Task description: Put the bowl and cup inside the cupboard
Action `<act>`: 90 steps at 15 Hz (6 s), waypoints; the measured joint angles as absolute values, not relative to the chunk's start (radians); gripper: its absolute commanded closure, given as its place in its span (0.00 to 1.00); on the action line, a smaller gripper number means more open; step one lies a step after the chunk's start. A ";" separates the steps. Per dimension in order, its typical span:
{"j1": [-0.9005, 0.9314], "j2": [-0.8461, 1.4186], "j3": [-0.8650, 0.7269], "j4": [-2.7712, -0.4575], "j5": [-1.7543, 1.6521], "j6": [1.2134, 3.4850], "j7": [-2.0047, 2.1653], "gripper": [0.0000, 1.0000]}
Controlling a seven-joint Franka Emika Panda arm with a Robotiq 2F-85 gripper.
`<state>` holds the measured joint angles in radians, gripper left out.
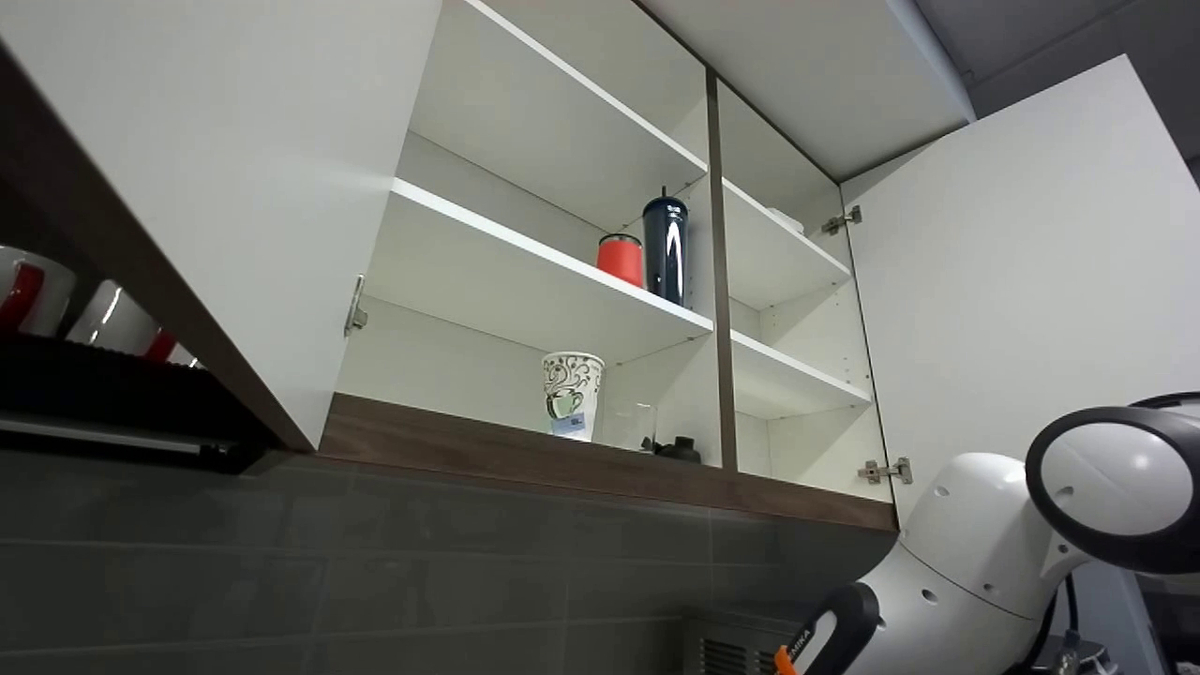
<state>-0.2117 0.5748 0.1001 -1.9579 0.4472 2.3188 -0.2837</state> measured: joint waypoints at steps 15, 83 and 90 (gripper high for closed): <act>-0.236 0.736 0.120 -1.754 0.463 2.084 -0.308 0.77; -0.206 0.211 0.036 -1.863 0.666 1.539 -0.326 0.99; -0.165 0.107 0.022 -1.871 0.726 1.482 -0.236 0.97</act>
<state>-0.1654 0.1066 0.0221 -1.8713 0.7261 1.4819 -0.2357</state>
